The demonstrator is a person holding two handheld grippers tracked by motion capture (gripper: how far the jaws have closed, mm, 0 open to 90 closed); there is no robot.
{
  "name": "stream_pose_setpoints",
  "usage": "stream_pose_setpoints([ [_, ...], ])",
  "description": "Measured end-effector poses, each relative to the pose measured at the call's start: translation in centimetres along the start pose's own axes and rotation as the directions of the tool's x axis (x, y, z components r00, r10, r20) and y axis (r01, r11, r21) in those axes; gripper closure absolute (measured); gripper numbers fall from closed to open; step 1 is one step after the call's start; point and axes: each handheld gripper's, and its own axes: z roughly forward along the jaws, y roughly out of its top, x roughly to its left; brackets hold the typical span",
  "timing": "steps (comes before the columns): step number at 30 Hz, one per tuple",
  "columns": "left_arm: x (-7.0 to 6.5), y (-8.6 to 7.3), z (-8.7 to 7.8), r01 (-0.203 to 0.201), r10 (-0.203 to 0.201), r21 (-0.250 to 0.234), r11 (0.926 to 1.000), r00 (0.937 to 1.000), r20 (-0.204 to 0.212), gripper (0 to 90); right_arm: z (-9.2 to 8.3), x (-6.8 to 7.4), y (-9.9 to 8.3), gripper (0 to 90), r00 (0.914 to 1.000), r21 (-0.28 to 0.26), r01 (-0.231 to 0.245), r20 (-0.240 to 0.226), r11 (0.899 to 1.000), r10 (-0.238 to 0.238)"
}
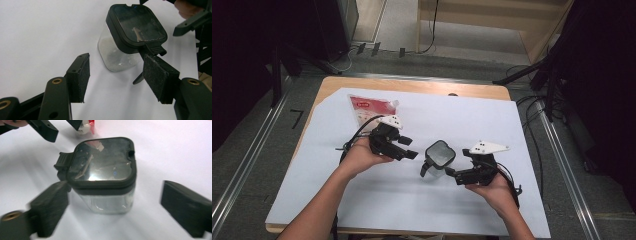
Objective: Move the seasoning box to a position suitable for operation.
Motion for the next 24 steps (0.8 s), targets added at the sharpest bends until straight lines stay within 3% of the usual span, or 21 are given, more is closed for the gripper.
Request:
stream_pose_setpoints([
  [2,0.0,0.0,0.0,0.01,-0.01,-0.003,0.9999,0.9999,-0.005,41.0,-0.8,-0.1,-0.2,19.8,1.0,0.001,0.002,-0.002,1.0,-0.002],
  [4,0.1,0.1,-0.1,0.034,-0.034,-0.013,0.9993,0.9994,0.006,41.3,-1.5,-0.1,-0.4,33.9,0.9999,0.002,0.013,0.002,1.0,-0.013],
  [5,0.1,0.1,-0.1,0.034,-0.034,-0.013,0.9993,0.9994,0.006,42.5,-1.5,-0.1,-0.4,33.9,0.9999,0.002,0.013,0.002,1.0,-0.013],
  [6,0.1,0.1,-0.2,0.041,-0.041,-0.023,0.9989,0.999,0.016,43.7,-2.2,-0.2,-0.7,48.9,0.9994,-0.004,0.034,0.008,0.999,-0.034],
  [12,-0.2,0.0,0.1,0.038,-0.038,0.004,0.9993,0.9992,0.012,45.1,-2.7,-0.1,-0.8,72.6,0.9986,0.016,0.046,0.024,0.999,-0.047],
  [15,-0.4,0.1,0.0,0.009,-0.009,0.003,1.0,1.0,0.002,56.5,-2.5,-0.1,-0.9,86.2,0.9995,0.03,0.024,0.02,0.999,-0.025],
  [20,-0.6,0.2,-0.5,0.005,-0.005,-0.019,0.9998,0.9996,0.027,78.6,-2.1,-0.2,-0.8,90.0,1.0,0.034,-0.005,0.001,0.999,0.005],
  [22,-0.6,0.2,-0.5,0.006,-0.005,-0.02,0.9998,0.9981,0.061,86.6,-2.0,-0.2,-0.8,90.0,0.9998,0.037,-0.018,0.002,0.999,0.018],
  [24,-0.7,0.2,-0.6,0.007,-0.005,-0.022,0.9997,0.9978,0.066,90.0,-2.0,-0.3,-0.8,90.0,0.9999,0.038,-0.017,0.001,0.999,0.017],
])
